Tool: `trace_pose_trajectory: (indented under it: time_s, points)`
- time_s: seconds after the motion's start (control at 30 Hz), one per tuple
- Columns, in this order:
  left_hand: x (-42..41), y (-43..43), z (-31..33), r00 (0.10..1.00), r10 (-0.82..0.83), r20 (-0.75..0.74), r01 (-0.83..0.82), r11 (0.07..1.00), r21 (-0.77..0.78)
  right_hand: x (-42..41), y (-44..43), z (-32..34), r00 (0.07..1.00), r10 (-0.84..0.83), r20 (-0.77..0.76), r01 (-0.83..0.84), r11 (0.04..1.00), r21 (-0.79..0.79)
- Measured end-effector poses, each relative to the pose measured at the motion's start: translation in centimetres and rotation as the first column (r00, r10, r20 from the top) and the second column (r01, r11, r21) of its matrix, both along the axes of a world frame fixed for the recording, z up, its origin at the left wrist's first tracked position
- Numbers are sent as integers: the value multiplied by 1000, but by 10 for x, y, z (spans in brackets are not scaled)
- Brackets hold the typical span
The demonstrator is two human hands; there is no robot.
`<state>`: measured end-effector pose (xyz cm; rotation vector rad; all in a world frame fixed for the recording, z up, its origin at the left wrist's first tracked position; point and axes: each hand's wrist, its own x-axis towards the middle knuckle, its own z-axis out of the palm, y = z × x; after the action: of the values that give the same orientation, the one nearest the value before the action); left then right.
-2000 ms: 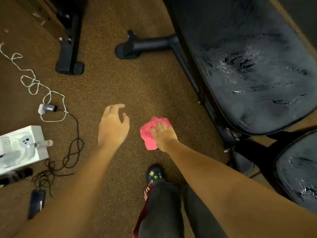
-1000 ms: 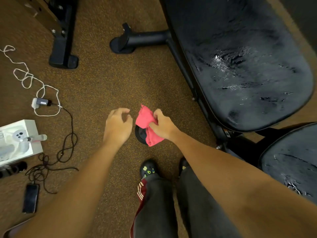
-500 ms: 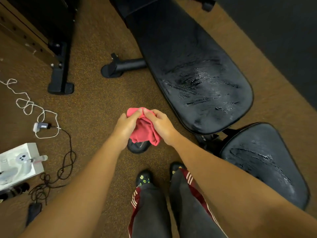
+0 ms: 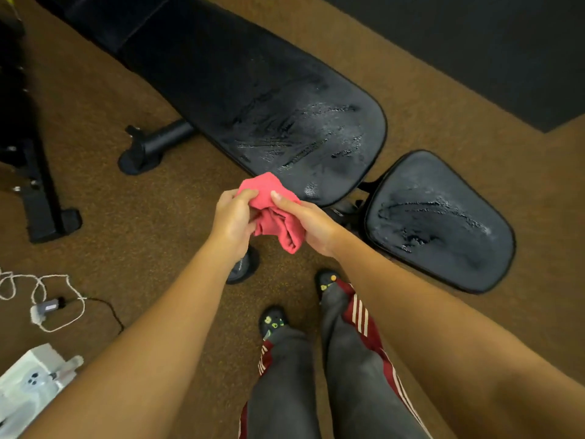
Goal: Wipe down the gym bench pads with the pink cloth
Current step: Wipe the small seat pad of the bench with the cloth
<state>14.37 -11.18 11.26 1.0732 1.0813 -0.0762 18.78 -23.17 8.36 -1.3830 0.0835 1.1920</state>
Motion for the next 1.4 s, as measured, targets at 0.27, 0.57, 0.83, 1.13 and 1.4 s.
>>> trace_pose_trajectory:
  time_s: [0.27,0.57,0.83,1.13,1.4]
  points:
    - [28,-62,-11,888,-425,-176,456,763,458,6,-70,1,915,-386,117,391,920,-26]
    - [67,-123,-28,725,-622,-296,625,412,664,24,-167,-15,628,-60,776,517,777,-358]
    - [94,-130,-63,329,-635,-699,757,-265,597,39,-218,-79,387,704,596,319,505,-802]
    - [90,-126,-91,197,-550,-812,796,-394,460,33,-198,-93,274,738,617,285,551,-785]
    - [88,-129,-95,152,-523,-839,822,-404,401,0,-236,-103,164,748,643,408,542,-735]
